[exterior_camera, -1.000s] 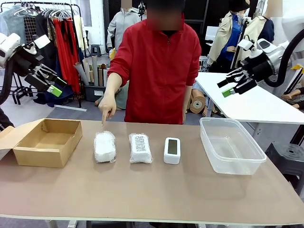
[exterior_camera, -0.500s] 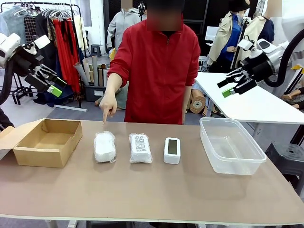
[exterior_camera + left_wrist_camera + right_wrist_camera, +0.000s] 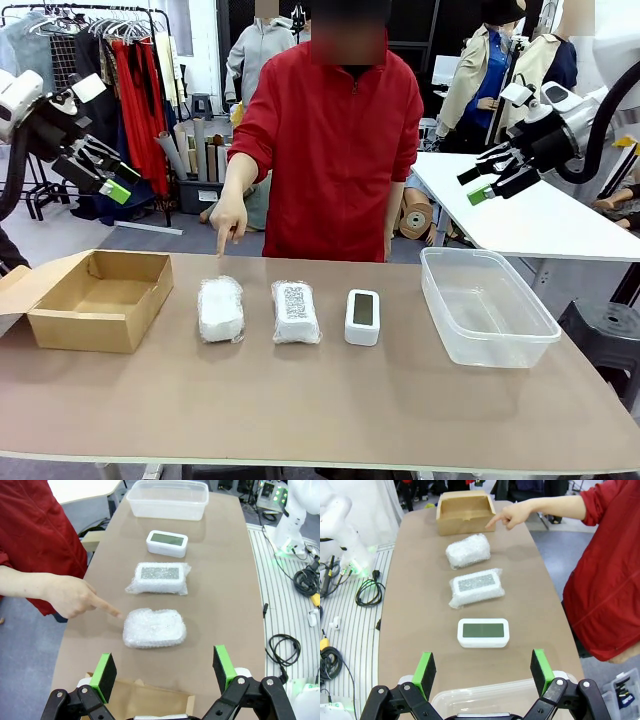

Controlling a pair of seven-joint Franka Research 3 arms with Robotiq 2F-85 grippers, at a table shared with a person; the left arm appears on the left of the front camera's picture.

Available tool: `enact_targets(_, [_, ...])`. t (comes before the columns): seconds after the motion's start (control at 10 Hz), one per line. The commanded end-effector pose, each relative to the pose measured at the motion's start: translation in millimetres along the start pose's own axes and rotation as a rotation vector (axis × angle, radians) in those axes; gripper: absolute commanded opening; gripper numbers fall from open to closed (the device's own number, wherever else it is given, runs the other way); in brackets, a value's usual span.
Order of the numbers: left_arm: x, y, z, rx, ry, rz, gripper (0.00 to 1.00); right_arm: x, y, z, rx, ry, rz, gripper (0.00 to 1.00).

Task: Separate and place wrapped and unwrapped clocks.
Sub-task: Pick up the Digital clock indicated by the person.

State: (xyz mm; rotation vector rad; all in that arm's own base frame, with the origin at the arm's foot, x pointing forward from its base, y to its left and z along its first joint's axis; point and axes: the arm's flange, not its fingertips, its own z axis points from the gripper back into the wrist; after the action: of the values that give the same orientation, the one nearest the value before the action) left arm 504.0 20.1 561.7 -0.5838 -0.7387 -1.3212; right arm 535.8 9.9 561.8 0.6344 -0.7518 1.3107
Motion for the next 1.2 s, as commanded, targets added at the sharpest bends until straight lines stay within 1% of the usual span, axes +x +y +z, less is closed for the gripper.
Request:
enact_targets(0.0, [0.3, -1.8, 1.5, 0.008, 0.000, 0.000, 1.00, 0.1, 0.1, 0.5, 0.000, 0.003, 0.002, 1.00])
enact_targets(0.2, [0.0, 0.0, 0.0, 0.000, 0.000, 0.000, 1.00, 0.1, 0.1, 0.5, 0.000, 0.003, 0.002, 1.00])
enact_targets(0.3, [3.2, -5.6, -7.9, -0.019, 0.048, 0.078, 1.00, 0.1, 0.1, 0.5, 0.000, 0.003, 0.002, 1.00])
enact_targets(0.4, [12.7, -7.9, -12.0, -0.016, 0.107, 0.101, 1.00, 0.1, 0.1, 0.5, 0.000, 0.003, 0.002, 1.00])
enact_targets(0.6, [32.5, -23.6, -30.9, 0.035, 0.185, 0.182, 1.00, 0.1, 0.1, 0.5, 0.000, 0.003, 0.002, 1.00])
enact_targets(0.7, [45.1, -29.3, -43.0, 0.108, 0.252, 0.256, 1.00, 0.1, 0.1, 0.5, 0.000, 0.003, 0.002, 1.00])
enact_targets(0.8, [54.4, -37.8, -58.3, 0.185, 0.274, 0.313, 1.00, 0.1, 0.1, 0.5, 0.000, 0.003, 0.002, 1.00])
enact_targets(0.9, [63.5, -45.9, -72.1, 0.259, 0.345, 0.340, 1.00, 0.1, 0.1, 0.5, 0.000, 0.003, 0.002, 1.00])
enact_targets(1.0, [70.2, -55.1, -84.1, 0.266, 0.356, 0.345, 1.00, 0.1, 0.1, 0.5, 0.000, 0.003, 0.002, 1.00])
enact_targets(1.1, [74.6, -64.4, -95.0, 0.293, 0.387, 0.324, 1.00, 0.1, 0.1, 0.5, 0.000, 0.003, 0.002, 1.00])
